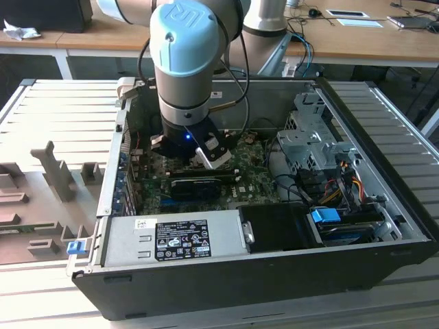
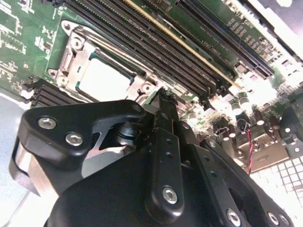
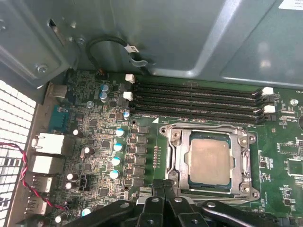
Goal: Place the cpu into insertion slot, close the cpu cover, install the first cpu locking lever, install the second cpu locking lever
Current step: 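Install the second cpu locking lever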
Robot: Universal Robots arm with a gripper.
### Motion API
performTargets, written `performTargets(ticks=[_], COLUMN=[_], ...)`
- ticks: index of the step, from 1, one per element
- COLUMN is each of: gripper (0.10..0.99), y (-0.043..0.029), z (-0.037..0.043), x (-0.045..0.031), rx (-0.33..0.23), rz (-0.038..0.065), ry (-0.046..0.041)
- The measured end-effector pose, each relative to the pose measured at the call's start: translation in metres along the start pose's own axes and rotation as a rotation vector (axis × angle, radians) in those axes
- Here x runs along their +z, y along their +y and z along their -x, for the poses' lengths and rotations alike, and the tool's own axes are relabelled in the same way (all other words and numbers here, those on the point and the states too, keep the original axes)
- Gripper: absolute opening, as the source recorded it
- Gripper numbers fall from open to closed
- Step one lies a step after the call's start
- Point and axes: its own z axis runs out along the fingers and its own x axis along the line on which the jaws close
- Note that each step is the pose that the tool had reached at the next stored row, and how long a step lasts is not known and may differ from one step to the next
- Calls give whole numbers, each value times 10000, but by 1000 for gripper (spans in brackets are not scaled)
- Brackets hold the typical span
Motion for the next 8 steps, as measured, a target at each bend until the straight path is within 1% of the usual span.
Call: performTargets(ticks=[2,8], gripper=[106,106], y=[10,24], z=[1,3], x=[-33,-80], rx=[0,1], rz=[0,2], ry=[0,-2])
